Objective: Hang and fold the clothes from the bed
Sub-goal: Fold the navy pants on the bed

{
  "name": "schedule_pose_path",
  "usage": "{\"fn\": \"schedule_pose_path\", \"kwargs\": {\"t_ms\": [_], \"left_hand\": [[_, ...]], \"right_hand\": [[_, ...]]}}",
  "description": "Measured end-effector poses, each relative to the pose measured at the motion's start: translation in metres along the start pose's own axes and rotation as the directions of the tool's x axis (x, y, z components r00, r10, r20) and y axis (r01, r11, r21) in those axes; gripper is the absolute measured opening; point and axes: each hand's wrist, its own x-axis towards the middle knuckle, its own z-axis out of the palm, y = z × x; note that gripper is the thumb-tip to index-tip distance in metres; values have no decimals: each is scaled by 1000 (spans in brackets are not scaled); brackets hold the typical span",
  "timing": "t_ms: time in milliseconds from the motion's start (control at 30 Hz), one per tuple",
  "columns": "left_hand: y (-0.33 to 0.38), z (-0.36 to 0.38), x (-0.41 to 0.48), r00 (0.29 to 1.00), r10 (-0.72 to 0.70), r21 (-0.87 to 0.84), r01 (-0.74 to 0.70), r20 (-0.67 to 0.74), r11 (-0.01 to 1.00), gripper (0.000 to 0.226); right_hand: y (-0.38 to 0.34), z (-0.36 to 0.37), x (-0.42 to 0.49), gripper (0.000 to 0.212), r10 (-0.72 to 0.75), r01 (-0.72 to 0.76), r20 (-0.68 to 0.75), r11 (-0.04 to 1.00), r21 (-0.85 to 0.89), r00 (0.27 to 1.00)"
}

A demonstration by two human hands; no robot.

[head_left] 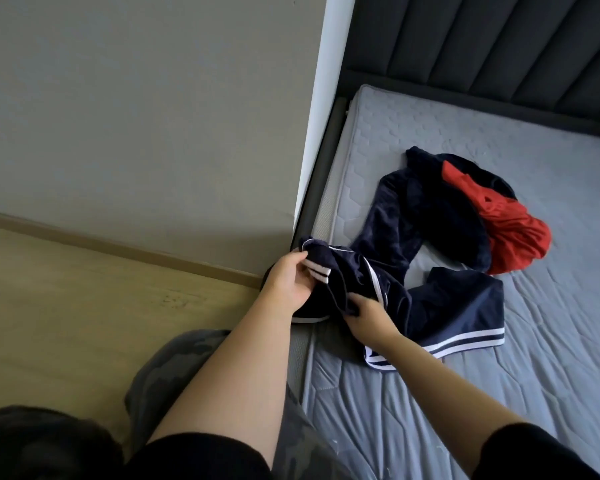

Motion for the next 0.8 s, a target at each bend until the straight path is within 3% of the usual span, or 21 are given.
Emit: {"fn": "schedule_pose_path", "kwargs": {"t_ms": [67,133,300,467,533,667,800], "left_hand": [[4,-1,1,998,27,-33,-26,51,999,26],[4,0,1,995,62,21,-64,72,998,33],[6,10,2,984,108,134,-127,140,983,31],[51,27,-27,963,152,255,-208,220,944,29],[86,35,-47,951,191,303,-262,245,916,26],[173,41,-95,900,321,438,-426,294,792,24],[260,29,-154,824,480,577,-559,303,595,33]], "right_hand": [[-7,-8,7,19,234,-183,-75,890,418,969],[-15,-24,12,19,314,-216,-78,793,570,946],[-52,-56,22,7,262,-111,-143,757,644,954],[-125,-83,33,12,210,-98,-35,591,801,977],[-166,-92,41,13,204,-96,-28,572,814,979],[-262,-119,61,14,137,-33,-59,583,812,989],[-371,-143,69,21,60,14,-49,484,875,997]]}}
